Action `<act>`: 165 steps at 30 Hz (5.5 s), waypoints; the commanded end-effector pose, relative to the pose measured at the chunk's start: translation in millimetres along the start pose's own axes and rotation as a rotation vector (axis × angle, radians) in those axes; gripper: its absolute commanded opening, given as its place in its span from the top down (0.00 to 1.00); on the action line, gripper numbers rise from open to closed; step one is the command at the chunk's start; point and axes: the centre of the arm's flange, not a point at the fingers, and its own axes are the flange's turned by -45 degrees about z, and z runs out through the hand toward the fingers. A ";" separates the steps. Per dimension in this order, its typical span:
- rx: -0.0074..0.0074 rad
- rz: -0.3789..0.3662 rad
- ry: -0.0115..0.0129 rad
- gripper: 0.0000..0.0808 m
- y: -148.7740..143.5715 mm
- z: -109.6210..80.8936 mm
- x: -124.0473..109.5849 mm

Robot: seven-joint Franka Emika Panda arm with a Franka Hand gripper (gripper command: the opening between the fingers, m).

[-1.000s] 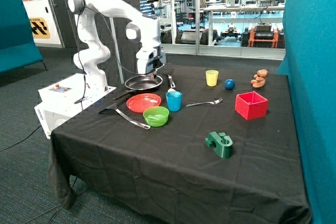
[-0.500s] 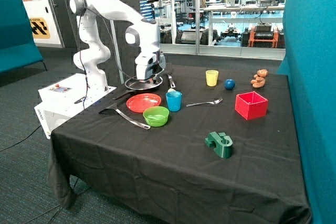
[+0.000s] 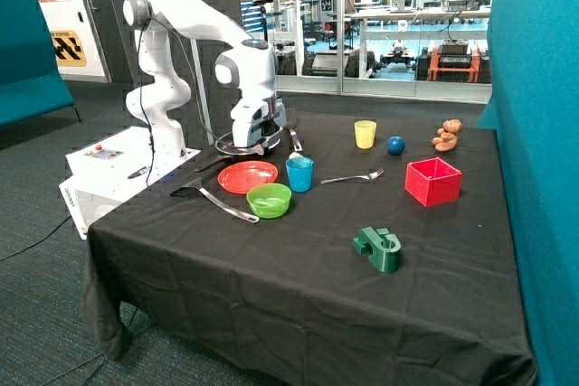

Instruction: Cook the vegetables

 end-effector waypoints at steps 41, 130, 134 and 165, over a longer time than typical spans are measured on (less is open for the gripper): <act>-0.0014 0.142 0.0001 0.48 68.8 47.5 42.3; -0.0014 0.076 0.0001 0.85 77.4 111.7 50.6; -0.0014 0.073 0.0001 0.99 75.4 110.0 49.5; -0.0014 0.072 0.0001 1.00 80.8 111.0 40.0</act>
